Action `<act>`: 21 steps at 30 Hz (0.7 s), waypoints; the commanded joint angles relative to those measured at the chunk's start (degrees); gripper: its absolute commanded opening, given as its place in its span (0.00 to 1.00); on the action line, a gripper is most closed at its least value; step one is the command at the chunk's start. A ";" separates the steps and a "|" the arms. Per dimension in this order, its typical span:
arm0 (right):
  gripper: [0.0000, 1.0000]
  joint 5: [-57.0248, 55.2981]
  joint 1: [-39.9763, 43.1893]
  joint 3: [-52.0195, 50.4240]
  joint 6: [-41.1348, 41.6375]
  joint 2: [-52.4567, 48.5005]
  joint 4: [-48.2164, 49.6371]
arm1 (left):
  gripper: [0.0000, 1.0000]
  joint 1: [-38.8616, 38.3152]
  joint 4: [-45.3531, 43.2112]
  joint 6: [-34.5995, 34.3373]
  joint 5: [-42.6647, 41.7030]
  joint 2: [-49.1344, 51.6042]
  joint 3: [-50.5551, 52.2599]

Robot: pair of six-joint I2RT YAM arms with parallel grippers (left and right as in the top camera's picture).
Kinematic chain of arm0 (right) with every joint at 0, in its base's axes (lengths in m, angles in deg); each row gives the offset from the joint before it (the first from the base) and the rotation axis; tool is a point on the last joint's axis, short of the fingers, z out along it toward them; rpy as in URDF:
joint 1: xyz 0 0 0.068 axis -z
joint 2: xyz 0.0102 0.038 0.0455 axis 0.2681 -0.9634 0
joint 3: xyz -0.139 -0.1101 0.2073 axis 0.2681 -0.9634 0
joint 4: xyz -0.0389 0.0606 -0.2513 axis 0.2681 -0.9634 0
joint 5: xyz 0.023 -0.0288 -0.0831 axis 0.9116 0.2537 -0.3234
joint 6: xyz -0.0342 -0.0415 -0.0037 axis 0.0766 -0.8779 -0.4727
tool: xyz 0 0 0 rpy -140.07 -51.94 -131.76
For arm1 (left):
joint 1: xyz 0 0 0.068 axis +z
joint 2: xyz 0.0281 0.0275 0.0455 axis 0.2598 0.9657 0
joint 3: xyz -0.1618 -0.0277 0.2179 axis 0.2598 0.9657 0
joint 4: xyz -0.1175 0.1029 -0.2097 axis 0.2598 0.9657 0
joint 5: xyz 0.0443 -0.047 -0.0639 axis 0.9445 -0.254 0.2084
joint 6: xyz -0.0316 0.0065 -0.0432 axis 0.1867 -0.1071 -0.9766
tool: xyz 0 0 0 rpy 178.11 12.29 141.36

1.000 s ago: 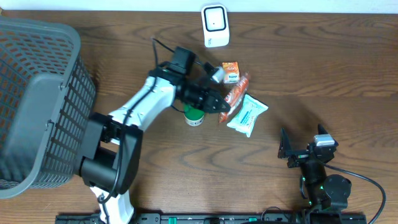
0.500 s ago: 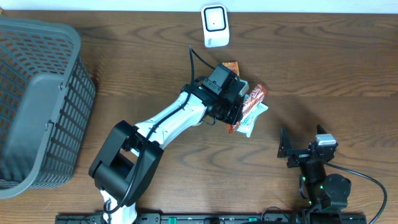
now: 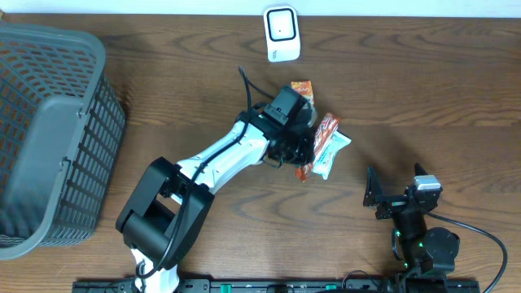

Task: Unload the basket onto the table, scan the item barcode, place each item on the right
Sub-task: 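Lower the Top bar onto the table near the wipes and release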

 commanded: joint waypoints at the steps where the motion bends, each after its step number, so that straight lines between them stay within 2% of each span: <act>1: 0.99 -0.07 -0.35 -0.11 0.72 -0.11 -0.22 | 0.08 0.28 1.44 -4.20 -2.69 0.42 2.60; 5: 0.99 -0.07 -0.35 -0.11 0.72 -0.11 -0.22 | 0.08 0.28 2.12 -6.71 -2.80 0.42 5.46; 11: 0.99 -0.07 -0.35 -0.11 0.72 -0.11 -0.24 | 0.08 0.28 2.14 -5.84 -8.00 0.42 6.82; 15: 0.99 -0.07 -0.35 -0.11 0.72 -0.11 -0.24 | 0.72 0.28 2.12 -5.84 -8.04 0.39 6.80; 16: 0.99 -0.07 -0.35 -0.11 0.70 -0.11 -0.24 | 0.94 0.28 2.14 -5.86 -8.04 0.39 6.80; 17: 0.99 -0.07 -0.35 -0.11 0.70 -0.11 -0.24 | 0.98 0.28 2.14 -5.84 -8.02 0.37 6.80; 21: 0.99 0.00 -0.35 -0.11 0.72 -0.11 -0.22 | 0.98 0.28 2.19 -5.88 -5.92 -0.35 6.80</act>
